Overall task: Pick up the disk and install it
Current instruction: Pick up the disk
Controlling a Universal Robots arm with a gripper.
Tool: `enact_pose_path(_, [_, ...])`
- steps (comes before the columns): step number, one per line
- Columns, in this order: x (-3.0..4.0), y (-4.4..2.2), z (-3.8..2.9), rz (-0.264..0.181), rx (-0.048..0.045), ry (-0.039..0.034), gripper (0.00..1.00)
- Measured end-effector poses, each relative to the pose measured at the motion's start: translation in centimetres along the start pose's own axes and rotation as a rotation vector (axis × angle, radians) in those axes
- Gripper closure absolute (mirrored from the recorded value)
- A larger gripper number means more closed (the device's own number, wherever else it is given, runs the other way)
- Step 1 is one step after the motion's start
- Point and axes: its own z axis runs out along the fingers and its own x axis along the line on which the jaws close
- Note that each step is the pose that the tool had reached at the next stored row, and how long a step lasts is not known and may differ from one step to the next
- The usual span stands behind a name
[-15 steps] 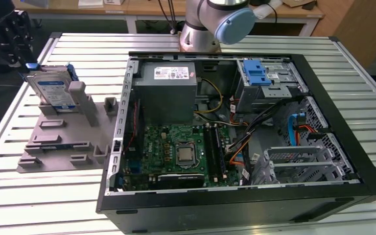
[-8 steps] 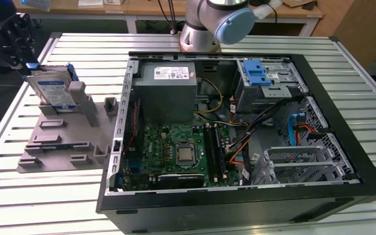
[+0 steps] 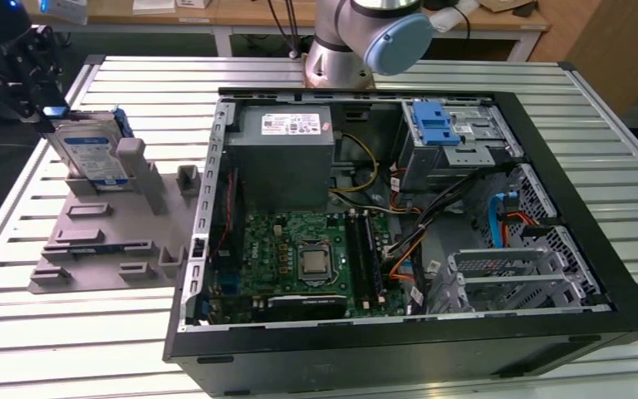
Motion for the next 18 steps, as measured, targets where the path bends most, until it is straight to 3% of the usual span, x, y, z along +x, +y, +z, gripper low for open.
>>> enact_pose_path(6, [0.01,0.09,0.62,-0.036,0.0002,0.0001,0.49])
enact_pose_path(18, [0.02,0.12,1.88,-0.036,0.0016,0.0017,0.49])
